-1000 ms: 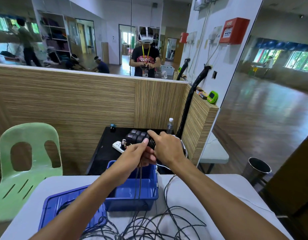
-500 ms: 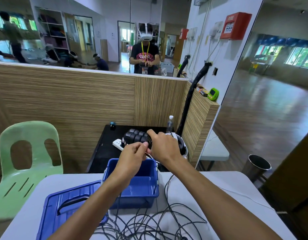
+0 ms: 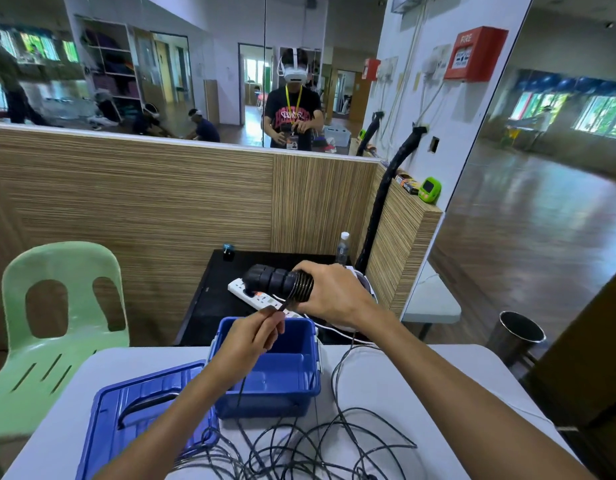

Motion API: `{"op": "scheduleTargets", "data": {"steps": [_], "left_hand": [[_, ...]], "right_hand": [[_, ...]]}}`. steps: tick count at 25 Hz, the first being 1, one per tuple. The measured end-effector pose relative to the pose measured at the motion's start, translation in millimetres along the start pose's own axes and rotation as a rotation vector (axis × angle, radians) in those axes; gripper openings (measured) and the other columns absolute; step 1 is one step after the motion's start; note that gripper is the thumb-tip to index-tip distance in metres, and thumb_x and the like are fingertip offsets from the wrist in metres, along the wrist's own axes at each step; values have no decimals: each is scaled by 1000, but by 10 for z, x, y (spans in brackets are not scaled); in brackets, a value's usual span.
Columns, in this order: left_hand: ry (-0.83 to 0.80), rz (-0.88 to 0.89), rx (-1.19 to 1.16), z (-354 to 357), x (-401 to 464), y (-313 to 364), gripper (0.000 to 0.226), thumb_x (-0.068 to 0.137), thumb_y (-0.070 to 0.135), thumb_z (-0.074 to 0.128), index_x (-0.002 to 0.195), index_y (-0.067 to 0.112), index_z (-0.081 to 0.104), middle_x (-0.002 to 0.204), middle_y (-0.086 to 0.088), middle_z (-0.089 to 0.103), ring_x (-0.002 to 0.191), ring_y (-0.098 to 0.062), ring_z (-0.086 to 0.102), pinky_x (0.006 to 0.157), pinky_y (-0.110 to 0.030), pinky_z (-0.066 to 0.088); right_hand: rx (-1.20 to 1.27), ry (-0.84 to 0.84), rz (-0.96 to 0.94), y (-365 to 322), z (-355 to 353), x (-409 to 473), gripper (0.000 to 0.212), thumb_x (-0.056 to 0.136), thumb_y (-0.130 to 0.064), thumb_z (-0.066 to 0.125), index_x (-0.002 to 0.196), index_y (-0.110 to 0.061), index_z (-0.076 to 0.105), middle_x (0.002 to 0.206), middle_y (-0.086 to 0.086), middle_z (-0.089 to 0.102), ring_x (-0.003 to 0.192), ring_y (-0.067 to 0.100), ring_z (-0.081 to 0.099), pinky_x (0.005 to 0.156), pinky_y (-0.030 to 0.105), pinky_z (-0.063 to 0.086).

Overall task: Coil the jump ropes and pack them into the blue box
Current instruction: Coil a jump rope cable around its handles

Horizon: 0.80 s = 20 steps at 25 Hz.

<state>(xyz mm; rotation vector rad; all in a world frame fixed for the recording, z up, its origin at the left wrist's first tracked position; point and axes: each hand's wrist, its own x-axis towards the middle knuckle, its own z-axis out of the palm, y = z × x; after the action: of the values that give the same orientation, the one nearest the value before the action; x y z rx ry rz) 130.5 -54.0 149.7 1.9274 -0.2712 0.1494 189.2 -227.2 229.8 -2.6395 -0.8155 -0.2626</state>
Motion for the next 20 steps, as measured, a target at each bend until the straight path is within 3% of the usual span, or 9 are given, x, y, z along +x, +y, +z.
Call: {"op": "scheduleTargets", "data": {"steps": [4,6,8,11,14,17,20], "left_hand": [[-100,18,135,-102,72,-97,24,102,12,42,88,26,57,71,-12,58,61,-11,51,61,-28,45],[-167,20,210,-215,150,-52,15,101,21,44,91,21,55,82,-7,59,73,-13,54,67,-22,45],[-254,85,323,-387,280,-21,12,96,20,51,90,13,59,87,-6,63,79,-15,56,73,-28,48],[-327,285,588,-632,494,0,4,90,25,57,89,22,59,80,7,62,75,-9,59,71,-36,50],[-373,417,877,-723,663,228,28,90,42,37,90,23,58,80,5,62,72,-17,60,62,-32,45],[-358,480,1147,-744,715,486,20,96,32,48,102,18,59,95,2,66,84,-23,64,60,-27,36],[-362,521,1330,-641,626,661,11,96,25,51,105,20,53,94,2,61,88,-21,62,59,-30,36]], "right_hand": [[80,-153,-103,-96,-144,-79,58,65,-67,77,107,-32,60,89,-12,66,83,7,62,78,29,51],[49,-165,-134,-163,-150,-130,63,63,-79,68,104,-33,59,84,-12,65,79,7,62,76,31,53],[17,-170,-149,-189,-147,-185,64,65,-84,60,102,-32,57,80,-10,65,75,10,63,75,35,55],[-47,-143,-253,-231,-116,-284,56,70,-80,58,101,-33,54,79,-9,66,71,13,63,69,35,54],[-239,-99,-323,-296,1,-319,58,73,-78,56,102,-28,53,82,-4,67,70,21,62,65,36,52],[-353,-129,-252,-228,78,-287,65,76,-79,50,105,-20,52,85,3,67,72,27,63,67,40,53],[-376,-170,-171,-140,130,-269,66,81,-77,50,109,-16,51,88,7,67,75,30,64,69,41,52]]}}
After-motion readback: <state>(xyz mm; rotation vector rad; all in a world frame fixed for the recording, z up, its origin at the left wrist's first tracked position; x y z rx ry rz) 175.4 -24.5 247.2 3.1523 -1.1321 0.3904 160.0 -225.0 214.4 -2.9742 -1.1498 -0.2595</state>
